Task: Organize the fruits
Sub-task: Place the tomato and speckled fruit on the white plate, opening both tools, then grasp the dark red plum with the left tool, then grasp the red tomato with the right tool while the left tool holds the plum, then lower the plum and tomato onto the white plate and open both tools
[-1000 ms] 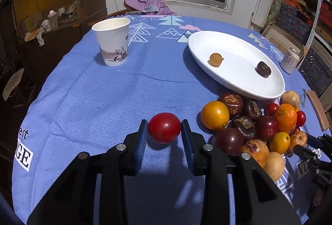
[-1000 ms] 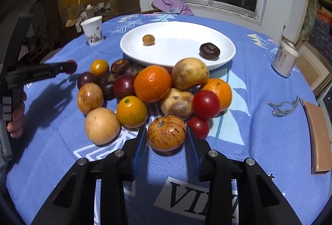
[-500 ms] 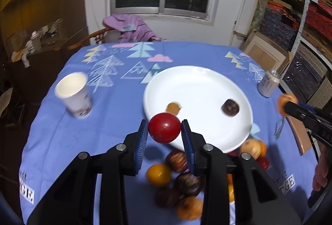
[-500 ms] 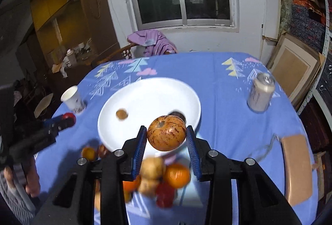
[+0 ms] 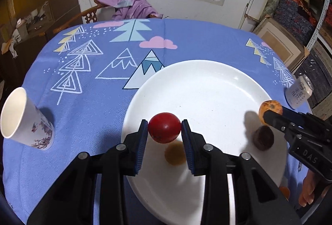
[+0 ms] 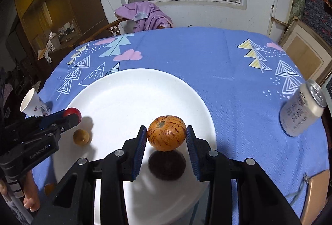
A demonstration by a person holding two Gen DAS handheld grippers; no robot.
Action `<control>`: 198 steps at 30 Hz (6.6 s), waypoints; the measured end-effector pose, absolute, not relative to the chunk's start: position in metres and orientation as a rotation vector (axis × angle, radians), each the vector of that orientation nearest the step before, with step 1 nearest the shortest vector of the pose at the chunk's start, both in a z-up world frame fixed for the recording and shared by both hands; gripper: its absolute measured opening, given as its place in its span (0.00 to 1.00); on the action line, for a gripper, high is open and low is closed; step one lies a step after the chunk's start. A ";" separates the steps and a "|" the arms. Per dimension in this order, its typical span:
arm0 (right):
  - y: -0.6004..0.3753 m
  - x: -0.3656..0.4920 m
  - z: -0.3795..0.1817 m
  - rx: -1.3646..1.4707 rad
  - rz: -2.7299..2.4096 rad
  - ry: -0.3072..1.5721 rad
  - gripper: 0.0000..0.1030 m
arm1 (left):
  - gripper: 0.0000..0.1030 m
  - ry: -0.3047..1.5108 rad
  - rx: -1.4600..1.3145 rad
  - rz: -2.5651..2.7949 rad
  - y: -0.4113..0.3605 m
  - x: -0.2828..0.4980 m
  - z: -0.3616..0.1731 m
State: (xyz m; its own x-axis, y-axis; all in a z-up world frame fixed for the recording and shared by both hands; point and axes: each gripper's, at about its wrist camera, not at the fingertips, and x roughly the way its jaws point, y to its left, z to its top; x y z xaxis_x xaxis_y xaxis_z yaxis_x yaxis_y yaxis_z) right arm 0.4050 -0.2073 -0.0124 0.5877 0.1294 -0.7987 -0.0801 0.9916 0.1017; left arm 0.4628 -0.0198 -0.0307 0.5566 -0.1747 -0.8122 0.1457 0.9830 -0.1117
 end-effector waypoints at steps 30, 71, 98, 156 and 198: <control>-0.238 0.155 0.010 0.162 0.096 0.686 0.63 | 0.60 0.845 -0.079 -0.199 0.034 0.228 -0.030; -0.228 0.163 0.002 0.132 0.099 0.726 0.68 | 0.56 0.875 -0.094 -0.041 0.068 0.279 -0.050; -0.221 0.164 -0.009 0.112 0.107 0.768 0.68 | 0.35 0.881 -0.013 -0.079 0.066 0.270 -0.064; -0.211 0.213 0.095 0.090 0.172 0.620 0.25 | 0.34 0.725 -0.058 -0.172 0.028 0.297 0.044; -0.252 0.159 0.013 0.172 0.016 0.666 0.70 | 0.90 0.766 -0.059 -0.160 0.051 0.215 -0.023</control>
State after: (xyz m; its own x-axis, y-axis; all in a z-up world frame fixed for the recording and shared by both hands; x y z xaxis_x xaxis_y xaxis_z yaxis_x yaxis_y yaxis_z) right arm 0.1594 -0.2522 0.0127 0.7867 0.0693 -0.6134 0.0407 0.9857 0.1637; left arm 0.2150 0.0508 -0.0226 0.7090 -0.1656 -0.6855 0.1231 0.9862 -0.1110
